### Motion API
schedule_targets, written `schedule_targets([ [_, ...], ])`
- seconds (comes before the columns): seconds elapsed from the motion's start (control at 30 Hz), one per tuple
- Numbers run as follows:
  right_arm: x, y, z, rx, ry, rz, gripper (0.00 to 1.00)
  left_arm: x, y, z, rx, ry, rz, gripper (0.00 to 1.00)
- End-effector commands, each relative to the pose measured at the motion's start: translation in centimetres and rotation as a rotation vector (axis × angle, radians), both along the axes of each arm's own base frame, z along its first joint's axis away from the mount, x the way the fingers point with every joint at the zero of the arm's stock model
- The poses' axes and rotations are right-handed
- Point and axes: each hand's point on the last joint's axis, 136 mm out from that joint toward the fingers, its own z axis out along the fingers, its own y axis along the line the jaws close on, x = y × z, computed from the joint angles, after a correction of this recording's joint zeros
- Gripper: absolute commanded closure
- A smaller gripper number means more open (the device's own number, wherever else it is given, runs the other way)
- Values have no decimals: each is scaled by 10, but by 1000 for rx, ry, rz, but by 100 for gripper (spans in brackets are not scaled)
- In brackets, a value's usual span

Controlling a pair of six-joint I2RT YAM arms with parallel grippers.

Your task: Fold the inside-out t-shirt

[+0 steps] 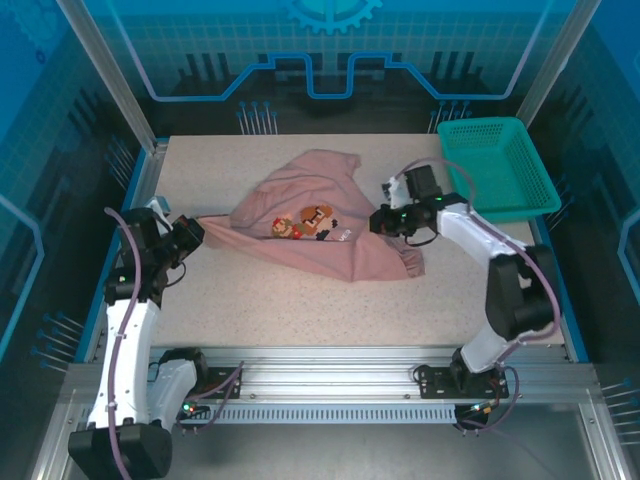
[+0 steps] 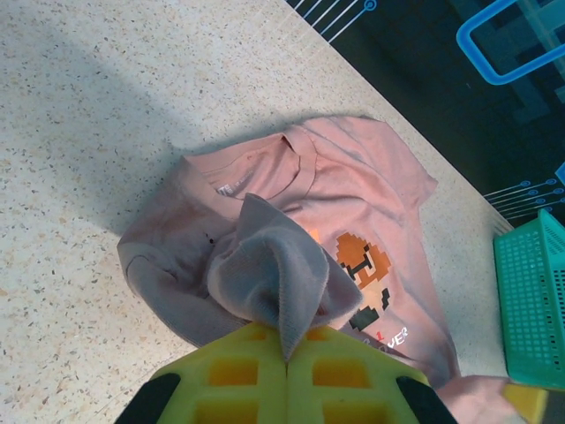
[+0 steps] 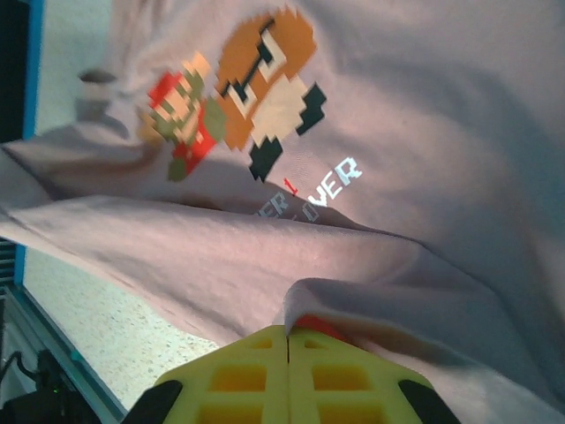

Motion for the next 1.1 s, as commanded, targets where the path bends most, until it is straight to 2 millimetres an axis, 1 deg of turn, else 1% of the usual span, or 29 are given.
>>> schedule_targets([
  [0.0, -4, -1, -10, -77, 7, 51, 83, 1, 0, 4, 0, -14, -14, 100],
  [0.13, -20, -32, -23, -217, -16, 36, 65, 2, -2, 3, -13, -13, -21, 100],
  [0.2, -30, -47, -25, -282, -28, 22, 60, 3, -2, 3, -17, -16, -21, 100],
  [0.3, -44, -60, -32, -339, -22, 10, 58, 4, -3, 3, -23, -16, -23, 100],
  [0.43, -57, -69, -46, -378, 5, 5, 58, 5, -4, 3, -34, -20, -27, 100],
  [0.5, -57, -71, -52, -393, 13, 6, 58, 5, -5, 2, -37, -19, -31, 100],
  [0.6, -51, -68, -57, -391, 21, 16, 58, 5, -5, 3, -36, -21, -33, 100],
  [0.67, -49, -69, -61, -410, 26, 20, 58, 4, -6, 3, -36, -22, -34, 100],
  [0.8, -45, -74, -62, -445, 18, 25, 58, 4, -6, 4, -33, -25, -34, 100],
  [0.9, -46, -72, -65, -444, 28, 35, 58, 4, -6, 4, -35, -27, -35, 100],
  [1.07, -49, -65, -70, -430, 38, 57, 63, 4, -6, 4, -33, -27, -36, 100],
])
